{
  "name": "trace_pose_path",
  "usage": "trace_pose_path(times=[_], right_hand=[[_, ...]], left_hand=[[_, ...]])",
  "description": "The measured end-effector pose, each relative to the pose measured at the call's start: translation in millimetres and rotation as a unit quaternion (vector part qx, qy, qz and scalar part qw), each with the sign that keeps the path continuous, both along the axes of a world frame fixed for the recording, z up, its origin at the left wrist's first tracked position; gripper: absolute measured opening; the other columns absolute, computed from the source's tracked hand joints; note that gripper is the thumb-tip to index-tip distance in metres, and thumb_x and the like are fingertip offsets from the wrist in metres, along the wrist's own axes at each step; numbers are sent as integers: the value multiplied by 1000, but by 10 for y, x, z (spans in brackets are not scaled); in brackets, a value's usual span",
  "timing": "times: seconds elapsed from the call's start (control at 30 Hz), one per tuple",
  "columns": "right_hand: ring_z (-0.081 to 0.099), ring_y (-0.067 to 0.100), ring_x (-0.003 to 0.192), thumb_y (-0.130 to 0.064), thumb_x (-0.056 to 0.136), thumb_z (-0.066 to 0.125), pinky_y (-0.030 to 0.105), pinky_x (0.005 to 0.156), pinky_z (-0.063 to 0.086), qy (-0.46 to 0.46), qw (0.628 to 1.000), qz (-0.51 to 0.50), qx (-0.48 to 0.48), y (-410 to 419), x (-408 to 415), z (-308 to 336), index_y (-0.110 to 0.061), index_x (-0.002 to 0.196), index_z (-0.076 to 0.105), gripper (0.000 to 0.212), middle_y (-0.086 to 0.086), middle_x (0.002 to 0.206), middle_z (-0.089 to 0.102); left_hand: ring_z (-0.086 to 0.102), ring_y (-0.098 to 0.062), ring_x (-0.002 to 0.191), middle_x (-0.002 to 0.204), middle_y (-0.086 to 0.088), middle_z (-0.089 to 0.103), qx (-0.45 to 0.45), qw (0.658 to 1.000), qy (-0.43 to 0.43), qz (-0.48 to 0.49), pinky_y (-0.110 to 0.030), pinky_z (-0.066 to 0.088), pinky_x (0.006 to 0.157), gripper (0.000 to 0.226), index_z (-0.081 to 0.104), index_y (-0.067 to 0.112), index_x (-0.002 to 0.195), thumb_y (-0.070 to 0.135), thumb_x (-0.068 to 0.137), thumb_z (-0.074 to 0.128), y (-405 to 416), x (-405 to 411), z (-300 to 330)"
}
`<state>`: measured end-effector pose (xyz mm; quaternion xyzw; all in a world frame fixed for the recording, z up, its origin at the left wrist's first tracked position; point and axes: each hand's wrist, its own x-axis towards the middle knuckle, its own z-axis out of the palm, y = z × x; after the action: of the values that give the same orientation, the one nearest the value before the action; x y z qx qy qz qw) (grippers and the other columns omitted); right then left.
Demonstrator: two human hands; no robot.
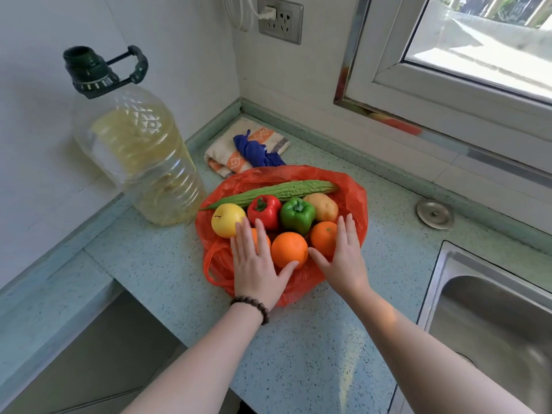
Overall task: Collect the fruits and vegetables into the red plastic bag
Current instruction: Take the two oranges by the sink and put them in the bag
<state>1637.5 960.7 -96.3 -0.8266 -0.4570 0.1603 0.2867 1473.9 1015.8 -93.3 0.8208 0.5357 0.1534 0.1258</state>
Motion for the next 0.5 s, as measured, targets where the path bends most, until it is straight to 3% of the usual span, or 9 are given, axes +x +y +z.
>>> trace_pose_path(times=[0.17, 0.5], right_hand=[[-5, 30, 147, -61, 77, 59, 40, 120, 8, -16, 999, -2, -30, -23, -227, -26, -3, 148, 6, 106, 22, 157, -5], [-11, 27, 146, -56, 90, 43, 38, 119, -1, 27, 998, 0, -52, 185, -296, -8, -4, 148, 2, 89, 16, 158, -8]], left_hand=[[-6, -36, 146, 154, -29, -8, -111, 986, -29, 123, -44, 2, 120, 127, -7, -3, 146, 80, 68, 49, -20, -102, -8], [-10, -32, 146, 155, -26, -12, -136, 987, -50, 72, -39, 2, 121, 123, -9, -4, 146, 72, 73, 54, 186, 28, 14]])
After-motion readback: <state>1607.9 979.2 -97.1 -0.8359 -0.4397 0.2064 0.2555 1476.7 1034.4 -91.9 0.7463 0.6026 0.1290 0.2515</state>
